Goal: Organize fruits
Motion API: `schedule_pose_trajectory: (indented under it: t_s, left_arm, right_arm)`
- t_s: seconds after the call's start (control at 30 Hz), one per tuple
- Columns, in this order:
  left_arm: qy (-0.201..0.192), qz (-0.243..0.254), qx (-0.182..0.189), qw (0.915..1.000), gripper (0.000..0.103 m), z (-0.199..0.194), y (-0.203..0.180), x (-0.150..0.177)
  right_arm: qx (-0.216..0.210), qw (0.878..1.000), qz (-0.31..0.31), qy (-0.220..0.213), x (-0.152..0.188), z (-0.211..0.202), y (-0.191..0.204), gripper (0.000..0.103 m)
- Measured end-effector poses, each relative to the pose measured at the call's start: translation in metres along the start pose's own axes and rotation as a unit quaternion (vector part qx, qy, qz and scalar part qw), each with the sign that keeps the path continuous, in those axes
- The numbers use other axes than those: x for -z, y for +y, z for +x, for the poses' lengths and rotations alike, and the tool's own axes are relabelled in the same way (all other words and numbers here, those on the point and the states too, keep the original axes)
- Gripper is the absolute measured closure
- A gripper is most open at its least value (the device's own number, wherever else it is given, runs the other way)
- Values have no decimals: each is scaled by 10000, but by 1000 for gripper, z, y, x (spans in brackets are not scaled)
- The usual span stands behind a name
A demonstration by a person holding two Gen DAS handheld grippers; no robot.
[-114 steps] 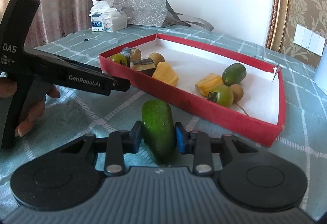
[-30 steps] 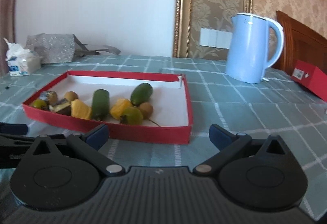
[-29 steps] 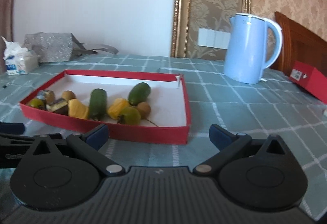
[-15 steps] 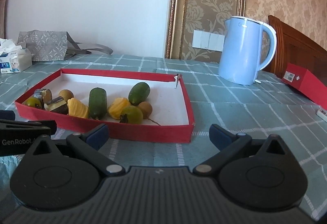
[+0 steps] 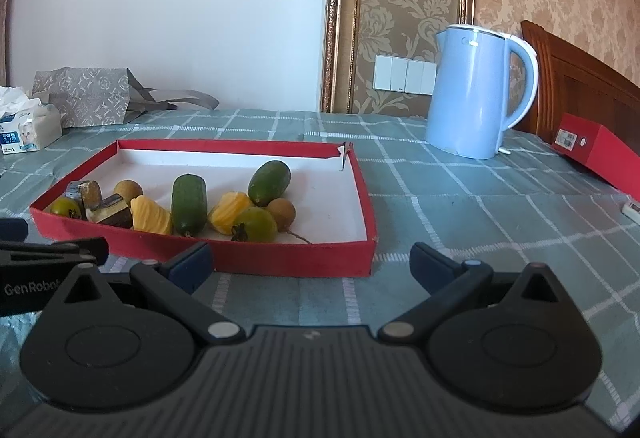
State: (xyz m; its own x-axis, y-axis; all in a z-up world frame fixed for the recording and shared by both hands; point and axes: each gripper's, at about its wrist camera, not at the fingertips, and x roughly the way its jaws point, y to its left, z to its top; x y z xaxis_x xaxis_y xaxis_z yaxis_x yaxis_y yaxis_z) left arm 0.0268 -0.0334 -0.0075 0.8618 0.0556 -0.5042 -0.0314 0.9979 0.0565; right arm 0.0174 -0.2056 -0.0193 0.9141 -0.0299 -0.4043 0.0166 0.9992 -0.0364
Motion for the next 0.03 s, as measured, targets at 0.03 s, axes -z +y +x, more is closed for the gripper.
schedule_pose_trajectory:
  t_s: [0.03]
  left_arm:
    - [6,28,-5,10000,21,0,0,0]
  right_arm:
    - [1,10000,-7,8,0,0,0,0]
